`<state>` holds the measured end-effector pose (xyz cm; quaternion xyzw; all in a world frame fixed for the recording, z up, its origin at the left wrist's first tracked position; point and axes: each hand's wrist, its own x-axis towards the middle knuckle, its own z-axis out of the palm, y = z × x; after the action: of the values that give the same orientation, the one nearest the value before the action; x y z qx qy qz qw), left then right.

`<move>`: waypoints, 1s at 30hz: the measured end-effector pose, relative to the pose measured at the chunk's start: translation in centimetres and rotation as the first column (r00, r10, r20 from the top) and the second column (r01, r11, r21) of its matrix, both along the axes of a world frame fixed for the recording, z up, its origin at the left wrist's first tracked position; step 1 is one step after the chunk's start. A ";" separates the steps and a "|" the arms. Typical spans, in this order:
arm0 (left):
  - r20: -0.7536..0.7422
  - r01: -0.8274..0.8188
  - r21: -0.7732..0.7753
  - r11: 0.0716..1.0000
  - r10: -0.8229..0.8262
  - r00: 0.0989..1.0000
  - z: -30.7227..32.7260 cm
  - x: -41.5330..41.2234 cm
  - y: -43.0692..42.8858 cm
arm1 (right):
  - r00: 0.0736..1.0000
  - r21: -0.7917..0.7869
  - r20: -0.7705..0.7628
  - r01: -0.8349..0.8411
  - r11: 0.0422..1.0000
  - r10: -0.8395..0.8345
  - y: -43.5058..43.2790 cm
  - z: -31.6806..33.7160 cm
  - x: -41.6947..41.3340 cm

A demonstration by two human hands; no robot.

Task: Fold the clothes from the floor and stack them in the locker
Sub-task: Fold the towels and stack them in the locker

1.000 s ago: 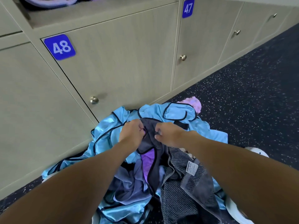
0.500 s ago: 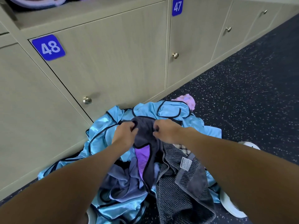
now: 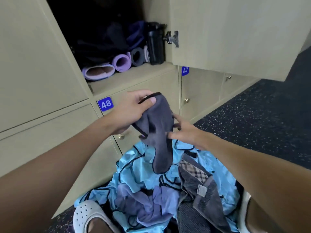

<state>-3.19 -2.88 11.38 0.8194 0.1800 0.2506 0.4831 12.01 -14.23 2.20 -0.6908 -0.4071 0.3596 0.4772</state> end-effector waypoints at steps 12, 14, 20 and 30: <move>-0.025 -0.130 0.193 0.973 0.137 0.990 8.0 -5.3 -3.1 | 0.978 0.192 0.034 -0.210 0.959 0.208 -3.4 11.6 -5.0; -0.025 -0.216 0.108 0.970 0.220 0.975 7.0 -5.8 -3.4 | 0.993 0.220 -0.009 -0.113 0.969 0.118 -4.2 12.0 -5.4; -0.056 -0.183 -0.041 0.982 0.181 0.982 4.3 -5.6 -5.9 | 0.987 0.136 0.137 -0.099 0.986 0.080 -5.6 12.0 -6.7; 0.007 -0.083 -0.205 0.975 0.086 0.996 3.3 -5.7 -6.0 | 0.995 0.129 0.092 0.027 0.991 -0.039 -8.0 12.4 -4.0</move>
<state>-8.88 -8.89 14.70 0.7549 0.2356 0.2575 0.5553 8.06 -22.23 14.61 -0.6817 -0.4400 0.2921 0.5063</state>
